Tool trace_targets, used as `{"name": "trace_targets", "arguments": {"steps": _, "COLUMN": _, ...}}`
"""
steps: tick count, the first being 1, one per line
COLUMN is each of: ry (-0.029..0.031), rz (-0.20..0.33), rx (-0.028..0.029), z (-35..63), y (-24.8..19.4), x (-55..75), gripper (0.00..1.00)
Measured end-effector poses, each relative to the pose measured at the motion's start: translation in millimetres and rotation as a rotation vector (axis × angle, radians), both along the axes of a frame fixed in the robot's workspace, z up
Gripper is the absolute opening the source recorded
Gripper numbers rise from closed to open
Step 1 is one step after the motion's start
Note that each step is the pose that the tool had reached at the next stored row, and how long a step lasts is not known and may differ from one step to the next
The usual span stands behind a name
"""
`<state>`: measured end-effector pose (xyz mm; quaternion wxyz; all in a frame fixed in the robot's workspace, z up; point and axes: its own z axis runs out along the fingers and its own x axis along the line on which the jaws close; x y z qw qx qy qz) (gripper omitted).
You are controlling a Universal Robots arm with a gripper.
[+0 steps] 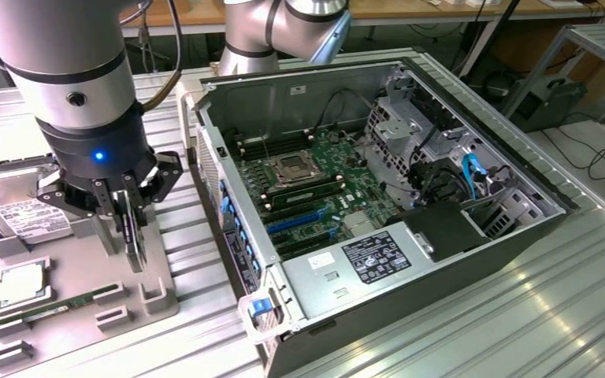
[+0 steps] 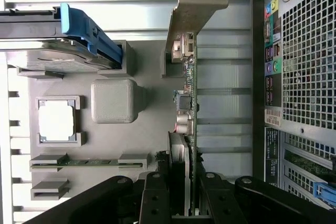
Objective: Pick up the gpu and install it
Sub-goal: 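Pick up the gpu and move the gpu toward the slot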
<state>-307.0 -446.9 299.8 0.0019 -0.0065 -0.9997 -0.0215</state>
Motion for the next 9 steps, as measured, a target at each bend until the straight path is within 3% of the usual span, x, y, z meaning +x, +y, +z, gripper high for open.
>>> {"name": "trace_targets", "arguments": {"steps": 9, "ry": 0.0002, "rz": 0.000, "rx": -0.0001, "z": 1.3, "y": 0.0, "x": 0.0, "gripper": 0.27}}
